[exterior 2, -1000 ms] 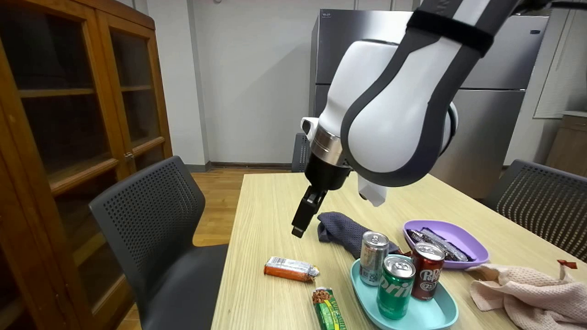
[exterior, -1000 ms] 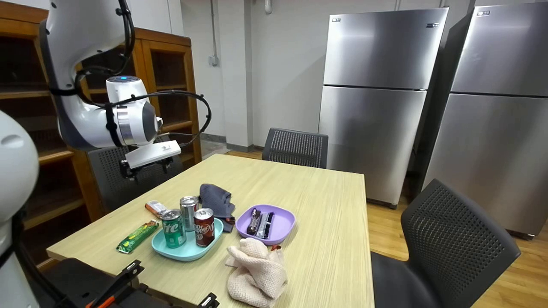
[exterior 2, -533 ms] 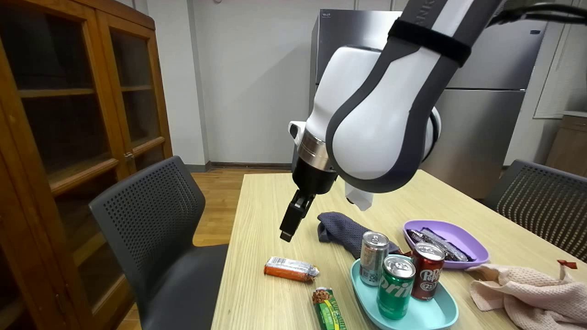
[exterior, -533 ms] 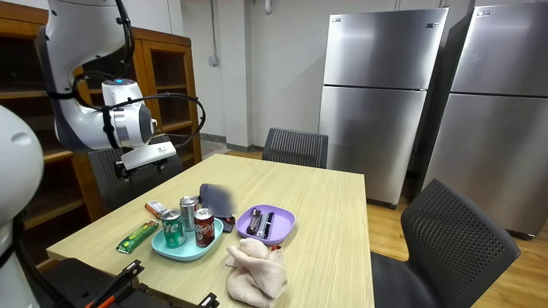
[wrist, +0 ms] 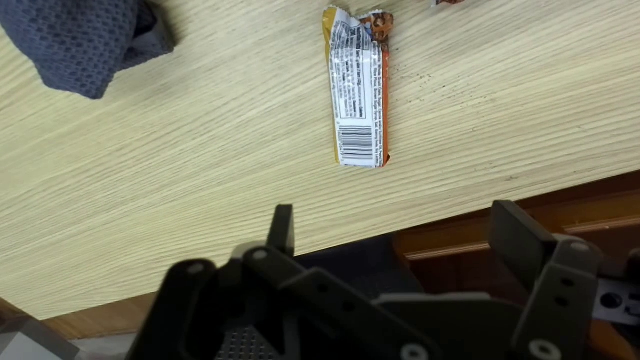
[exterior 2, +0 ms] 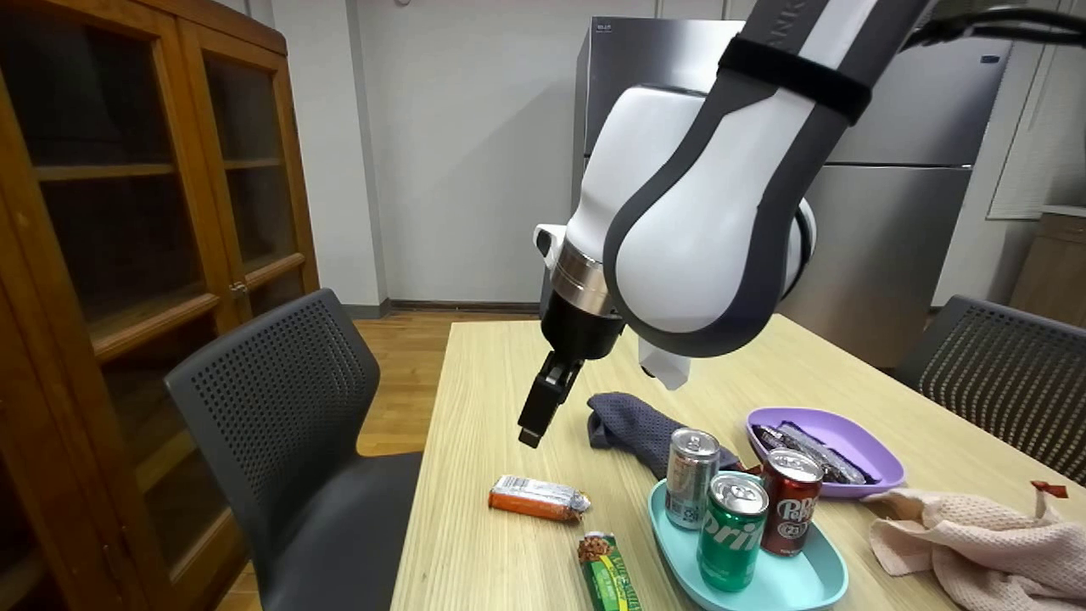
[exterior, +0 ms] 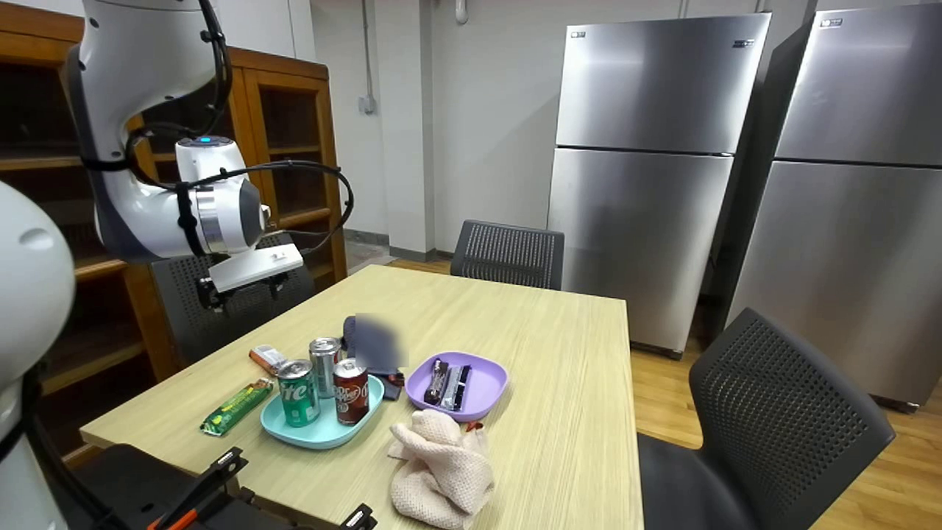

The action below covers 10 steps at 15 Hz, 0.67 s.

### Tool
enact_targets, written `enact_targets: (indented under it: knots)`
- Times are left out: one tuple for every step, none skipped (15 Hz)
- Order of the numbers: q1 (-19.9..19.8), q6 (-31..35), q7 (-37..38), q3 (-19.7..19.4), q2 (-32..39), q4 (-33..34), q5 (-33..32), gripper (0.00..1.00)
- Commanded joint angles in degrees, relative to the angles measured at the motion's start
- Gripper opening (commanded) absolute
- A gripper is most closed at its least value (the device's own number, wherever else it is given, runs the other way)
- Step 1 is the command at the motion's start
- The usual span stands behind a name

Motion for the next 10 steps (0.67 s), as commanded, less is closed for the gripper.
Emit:
enact_targets:
  knots:
    - [1.22,-1.59,-0.30,-1.26,0.10,1.03,-0.73,1.00]
    - [1.35,-2.25,-0.46,-1.39,0.36,1.46,-0.81,1.00]
    - [1.75,-2.87,-0.42,-1.85,0.70,2.06,-0.89,1.00]
    - [2.04,-3.53,-0.54,-2.08,1.19,2.80,-0.94,1.00]
    - [2.41,-4.32,-0.62,-2.41,1.65,3.60,-1.01,1.00]
    - [2.48,-4.77,-0.81,-2.39,2.23,4.35,-1.02,1.00]
    - [2.53,-5.54,-1.01,-2.23,2.94,5.29,-0.99,1.00]
    - [2.27,-6.52,-0.94,-1.78,3.50,6.22,-1.39,1.00]
    - [2.20,-7.69,-1.25,-1.39,4.45,7.39,-1.39,1.00]
    - [2.35,-8.64,-1.34,-1.32,5.17,8.38,-1.51,1.00]
